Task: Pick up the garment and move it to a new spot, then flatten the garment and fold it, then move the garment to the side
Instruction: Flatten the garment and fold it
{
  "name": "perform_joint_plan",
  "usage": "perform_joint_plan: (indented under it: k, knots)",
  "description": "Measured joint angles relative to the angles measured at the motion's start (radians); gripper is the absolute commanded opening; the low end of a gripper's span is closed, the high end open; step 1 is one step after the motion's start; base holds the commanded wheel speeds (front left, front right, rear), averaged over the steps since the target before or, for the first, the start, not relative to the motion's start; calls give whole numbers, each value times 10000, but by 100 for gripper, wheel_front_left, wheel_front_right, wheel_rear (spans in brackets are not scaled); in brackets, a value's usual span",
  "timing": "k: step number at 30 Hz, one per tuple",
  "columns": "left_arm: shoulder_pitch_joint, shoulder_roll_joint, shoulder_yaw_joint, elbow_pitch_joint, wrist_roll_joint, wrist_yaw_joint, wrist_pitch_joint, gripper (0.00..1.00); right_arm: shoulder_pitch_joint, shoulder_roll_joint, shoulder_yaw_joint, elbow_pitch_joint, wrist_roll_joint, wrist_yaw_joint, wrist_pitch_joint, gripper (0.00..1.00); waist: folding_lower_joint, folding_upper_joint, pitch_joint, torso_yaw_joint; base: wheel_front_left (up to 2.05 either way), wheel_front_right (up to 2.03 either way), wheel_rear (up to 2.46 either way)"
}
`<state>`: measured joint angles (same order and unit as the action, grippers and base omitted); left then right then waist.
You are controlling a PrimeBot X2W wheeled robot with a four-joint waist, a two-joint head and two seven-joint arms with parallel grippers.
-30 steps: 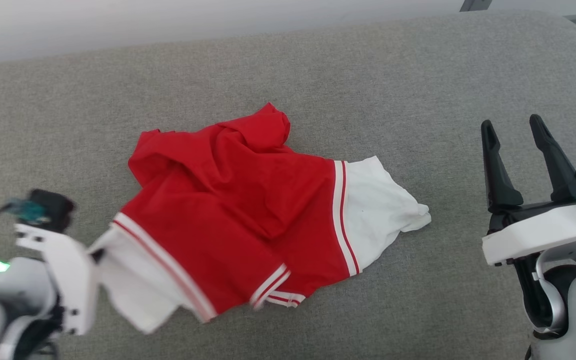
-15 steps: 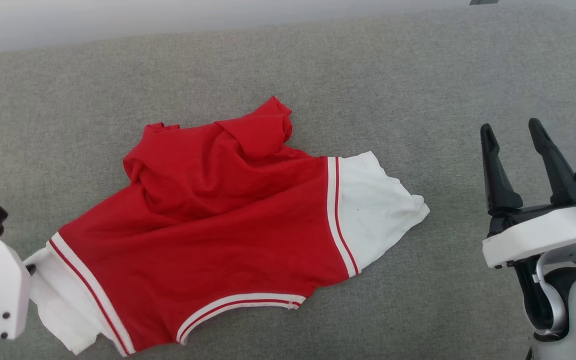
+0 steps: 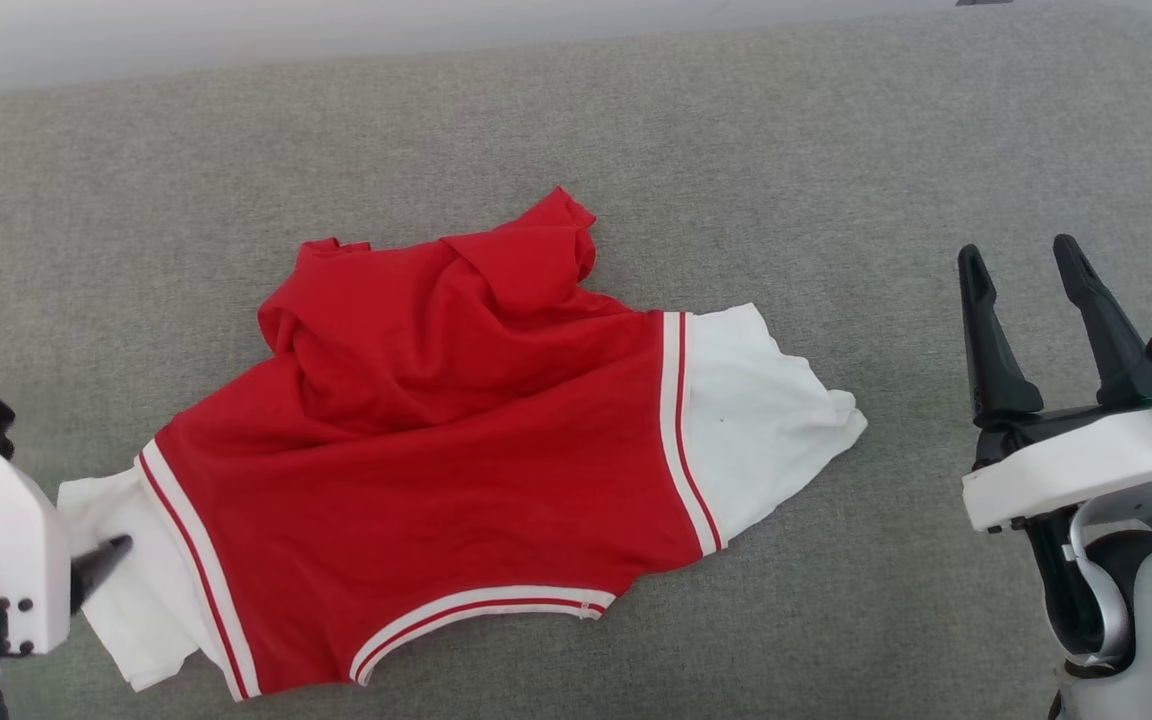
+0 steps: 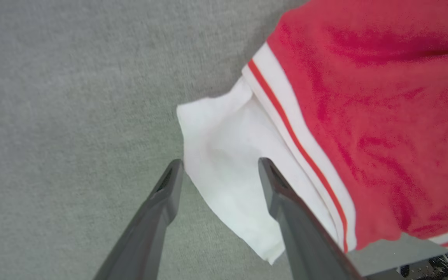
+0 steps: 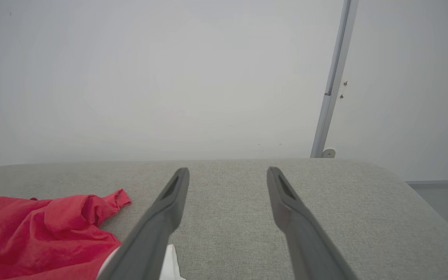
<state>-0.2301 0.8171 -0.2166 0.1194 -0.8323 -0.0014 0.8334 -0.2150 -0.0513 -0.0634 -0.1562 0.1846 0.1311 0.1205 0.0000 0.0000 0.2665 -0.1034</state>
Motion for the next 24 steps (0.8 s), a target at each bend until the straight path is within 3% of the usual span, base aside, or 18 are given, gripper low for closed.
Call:
perform_joint_plan:
  k: [4,11,21,22,23,24]
  knots:
    - [552,40,169,-594,-385,497,474,100,10,2,-59,-27,0,0,-6,100,1,0,-6,85,0,0,0]
    - [752,-82,113,-487,-290,706,240,100,-23,0,6,-6,6,0,0,100,0,0,99,141,0,0,0]
    - [349,-748,-265,1093,-203,309,-345,100,-31,0,267,86,6,0,305,100,0,1,186,23,0,0,0]
    - [255,-828,-286,1246,-219,226,-347,67,-9,0,322,104,8,0,397,100,0,0,186,35,0,0,0]
    - [178,-892,-307,1394,-259,102,-374,0,3,0,384,130,4,0,489,100,0,1,185,46,0,0,0]
    - [98,-940,-320,1551,-303,13,-435,0,5,0,477,171,-8,0,617,100,0,1,185,58,0,0,0]
